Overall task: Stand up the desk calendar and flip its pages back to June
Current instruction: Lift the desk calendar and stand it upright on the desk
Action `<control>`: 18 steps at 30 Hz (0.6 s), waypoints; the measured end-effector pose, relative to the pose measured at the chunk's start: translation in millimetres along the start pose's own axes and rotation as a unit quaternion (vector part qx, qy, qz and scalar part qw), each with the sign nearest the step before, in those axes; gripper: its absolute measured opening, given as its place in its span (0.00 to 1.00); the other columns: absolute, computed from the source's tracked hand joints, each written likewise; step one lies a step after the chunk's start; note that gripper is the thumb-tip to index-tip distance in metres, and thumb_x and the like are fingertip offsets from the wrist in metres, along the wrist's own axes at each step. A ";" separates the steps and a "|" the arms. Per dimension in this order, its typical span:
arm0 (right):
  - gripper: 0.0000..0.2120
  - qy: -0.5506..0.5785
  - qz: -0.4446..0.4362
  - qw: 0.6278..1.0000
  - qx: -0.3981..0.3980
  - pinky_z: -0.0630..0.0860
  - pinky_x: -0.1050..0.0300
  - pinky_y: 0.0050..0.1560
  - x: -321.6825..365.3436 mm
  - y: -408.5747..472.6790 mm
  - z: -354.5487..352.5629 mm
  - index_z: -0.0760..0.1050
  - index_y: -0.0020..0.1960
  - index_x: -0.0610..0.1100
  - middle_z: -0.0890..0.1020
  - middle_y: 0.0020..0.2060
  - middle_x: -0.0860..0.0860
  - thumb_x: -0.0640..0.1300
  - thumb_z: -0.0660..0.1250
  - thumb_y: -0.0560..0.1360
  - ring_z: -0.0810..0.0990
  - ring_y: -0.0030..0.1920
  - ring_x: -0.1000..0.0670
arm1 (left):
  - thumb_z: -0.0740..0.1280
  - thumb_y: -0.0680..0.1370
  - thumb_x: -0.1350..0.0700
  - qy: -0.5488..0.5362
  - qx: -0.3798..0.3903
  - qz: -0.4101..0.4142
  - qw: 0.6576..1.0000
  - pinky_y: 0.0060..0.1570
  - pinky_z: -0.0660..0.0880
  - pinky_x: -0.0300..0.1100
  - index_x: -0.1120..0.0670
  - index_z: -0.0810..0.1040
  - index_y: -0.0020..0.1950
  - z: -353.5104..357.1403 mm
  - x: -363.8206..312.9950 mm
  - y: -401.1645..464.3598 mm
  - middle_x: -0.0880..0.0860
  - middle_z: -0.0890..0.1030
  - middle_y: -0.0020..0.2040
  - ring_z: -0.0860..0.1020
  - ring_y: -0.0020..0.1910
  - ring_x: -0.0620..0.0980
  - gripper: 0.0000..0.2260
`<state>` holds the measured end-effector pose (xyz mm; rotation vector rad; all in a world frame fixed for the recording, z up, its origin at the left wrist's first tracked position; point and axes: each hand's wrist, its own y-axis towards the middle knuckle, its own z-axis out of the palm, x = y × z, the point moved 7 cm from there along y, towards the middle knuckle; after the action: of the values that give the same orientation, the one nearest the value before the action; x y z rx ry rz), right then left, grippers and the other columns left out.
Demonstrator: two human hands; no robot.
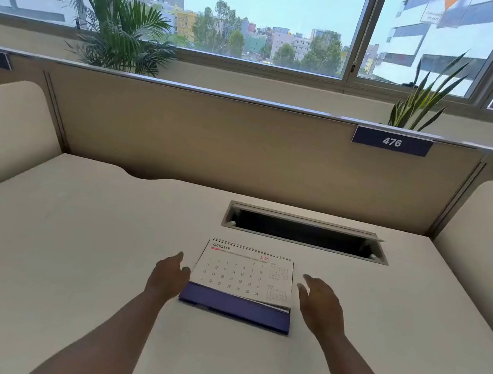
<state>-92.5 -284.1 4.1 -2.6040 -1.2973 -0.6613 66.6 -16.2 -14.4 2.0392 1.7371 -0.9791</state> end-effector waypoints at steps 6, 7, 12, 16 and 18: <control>0.19 0.071 0.111 0.986 0.105 0.65 0.58 0.62 -26.2 4.7 41.2 0.73 0.61 0.37 0.74 0.66 0.42 0.49 0.54 0.79 0.70 0.68 0.45 | 0.55 0.80 0.55 -0.113 0.094 -0.112 0.983 0.63 0.66 0.45 0.62 0.73 0.63 34.3 15.8 6.0 0.56 0.73 0.66 0.71 0.64 0.57 0.16; 0.16 0.096 0.126 0.980 0.119 0.65 0.58 0.58 -28.4 6.6 47.6 0.77 0.49 0.40 0.76 0.63 0.41 0.49 0.54 0.79 0.70 0.67 0.43 | 0.55 0.80 0.55 -0.135 0.105 -0.125 0.977 0.65 0.67 0.48 0.63 0.71 0.65 38.7 17.2 7.6 0.59 0.73 0.66 0.71 0.64 0.59 0.18; 0.20 0.188 0.187 0.958 0.107 0.69 0.54 0.51 -28.5 12.3 58.9 0.75 0.38 0.37 0.80 0.48 0.39 0.51 0.56 0.78 0.77 0.52 0.41 | 0.60 0.77 0.56 -0.187 0.084 -0.163 0.965 0.56 0.73 0.48 0.63 0.74 0.53 38.8 21.7 18.9 0.62 0.78 0.55 0.77 0.54 0.60 0.12; 0.21 0.184 0.223 0.953 0.087 0.71 0.54 0.46 -26.3 18.0 62.9 0.77 0.38 0.36 0.79 0.40 0.41 0.51 0.57 0.77 0.77 0.47 0.40 | 0.60 0.73 0.59 -0.189 0.066 -0.181 0.963 0.46 0.77 0.47 0.63 0.74 0.46 34.4 22.5 21.1 0.62 0.81 0.50 0.79 0.46 0.60 0.08; 0.22 0.184 0.240 0.949 0.087 0.69 0.55 0.45 -26.8 20.0 66.9 0.78 0.49 0.33 0.82 0.47 0.39 0.52 0.57 0.78 0.78 0.52 0.39 | 0.60 0.72 0.59 -0.180 0.051 -0.187 0.964 0.45 0.79 0.48 0.64 0.75 0.46 32.1 24.3 19.6 0.63 0.81 0.49 0.80 0.45 0.61 0.10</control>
<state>-69.7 -293.6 -66.5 -2.3611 -0.5558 -0.8383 76.4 -22.1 -57.7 1.4847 1.9268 -1.4744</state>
